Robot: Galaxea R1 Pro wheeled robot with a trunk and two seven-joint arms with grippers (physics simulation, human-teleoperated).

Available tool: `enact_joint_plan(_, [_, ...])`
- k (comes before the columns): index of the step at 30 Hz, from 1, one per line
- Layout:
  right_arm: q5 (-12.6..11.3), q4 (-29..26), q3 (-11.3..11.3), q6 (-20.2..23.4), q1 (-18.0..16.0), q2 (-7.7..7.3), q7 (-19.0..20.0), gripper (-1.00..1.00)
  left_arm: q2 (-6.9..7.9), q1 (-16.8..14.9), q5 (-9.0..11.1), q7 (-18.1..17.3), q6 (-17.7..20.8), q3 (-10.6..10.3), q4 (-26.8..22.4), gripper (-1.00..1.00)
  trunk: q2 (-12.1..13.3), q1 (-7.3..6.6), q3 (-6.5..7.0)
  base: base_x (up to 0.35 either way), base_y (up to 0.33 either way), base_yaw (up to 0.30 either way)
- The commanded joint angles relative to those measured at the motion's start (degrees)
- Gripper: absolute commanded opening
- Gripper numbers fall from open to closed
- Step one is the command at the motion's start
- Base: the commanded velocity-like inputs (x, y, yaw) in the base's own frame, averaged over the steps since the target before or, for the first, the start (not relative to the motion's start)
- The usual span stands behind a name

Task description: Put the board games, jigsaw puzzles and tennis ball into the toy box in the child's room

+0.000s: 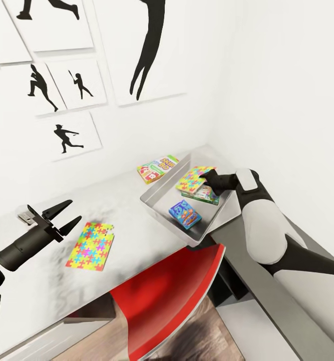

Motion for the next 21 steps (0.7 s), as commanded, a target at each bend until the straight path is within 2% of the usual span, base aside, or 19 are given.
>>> enact_joint_plan(1, [-0.6,-0.1,-0.3,0.1,-0.1,0.1,-0.6,-1.0,0.0,-0.1,-0.6,-0.6,0.2,0.1,0.0,1.0,-0.1,0.03,-0.09,0.0,0.0,0.0])
enact_joint_plan(21, [-0.6,-0.1,-0.1,0.3,-0.4,0.14,0.1,-1.0,0.0,-0.1,-0.6,-0.7,0.2,0.0,0.0,1.0,-0.1,0.03,-0.4,0.0,0.0,0.0])
